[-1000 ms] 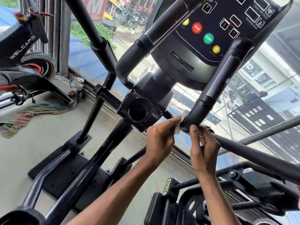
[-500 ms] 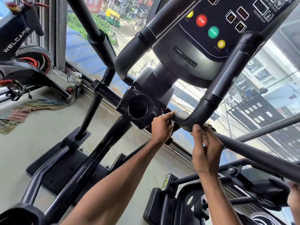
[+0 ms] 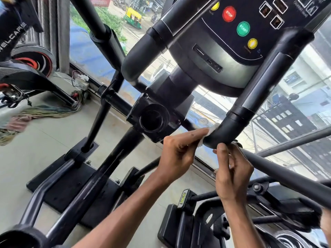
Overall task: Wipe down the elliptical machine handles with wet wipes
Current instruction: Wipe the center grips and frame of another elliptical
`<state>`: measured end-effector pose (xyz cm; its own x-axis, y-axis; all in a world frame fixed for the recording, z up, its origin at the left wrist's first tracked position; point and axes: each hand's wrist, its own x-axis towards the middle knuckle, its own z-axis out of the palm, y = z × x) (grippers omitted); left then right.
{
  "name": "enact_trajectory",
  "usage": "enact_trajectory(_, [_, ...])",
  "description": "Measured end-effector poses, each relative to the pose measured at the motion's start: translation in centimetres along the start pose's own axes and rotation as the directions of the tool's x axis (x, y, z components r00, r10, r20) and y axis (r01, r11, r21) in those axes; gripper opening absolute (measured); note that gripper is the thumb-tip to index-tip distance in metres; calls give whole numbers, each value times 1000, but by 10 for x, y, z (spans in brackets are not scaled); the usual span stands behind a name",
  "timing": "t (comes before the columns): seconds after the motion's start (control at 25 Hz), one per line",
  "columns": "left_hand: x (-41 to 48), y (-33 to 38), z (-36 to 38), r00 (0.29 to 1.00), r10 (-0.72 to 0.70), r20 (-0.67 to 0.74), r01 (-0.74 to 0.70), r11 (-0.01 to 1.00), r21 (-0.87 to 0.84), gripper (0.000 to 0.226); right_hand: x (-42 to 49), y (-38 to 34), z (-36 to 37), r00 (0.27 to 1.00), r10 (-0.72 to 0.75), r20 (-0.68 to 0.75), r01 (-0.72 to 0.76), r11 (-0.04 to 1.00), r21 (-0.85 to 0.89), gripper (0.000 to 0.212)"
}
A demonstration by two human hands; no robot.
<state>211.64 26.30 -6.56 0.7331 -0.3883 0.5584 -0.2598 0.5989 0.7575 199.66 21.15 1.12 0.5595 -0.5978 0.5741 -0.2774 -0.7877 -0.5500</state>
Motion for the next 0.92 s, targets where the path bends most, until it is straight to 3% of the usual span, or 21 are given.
enact_trajectory(0.24, [0,-12,9,995,95,-14,-94,994,55,39,0,3,1,1000,-17,-4,17,1000,-13,44])
enact_trajectory(0.4, [0,-51,12,994,-105,18,100,980,172,52,-5,5,6,997,-56,-61,49,993,-103,46])
enact_trajectory(0.52, [6,-71,23,959,-282,-26,276,908,316,67,-6,7,10,993,-85,-86,79,994,-79,46])
enact_trajectory(0.64, [15,-83,34,932,-361,-42,347,850,395,72,-9,9,20,978,-124,-166,104,986,-127,50])
enact_trajectory(0.8, [23,-100,40,939,-334,-80,333,826,456,65,-17,7,38,957,-88,-278,63,993,-100,50])
enact_trajectory(0.92, [21,-99,44,960,-250,-127,279,831,481,55,-17,7,37,959,-94,-267,76,994,-75,44])
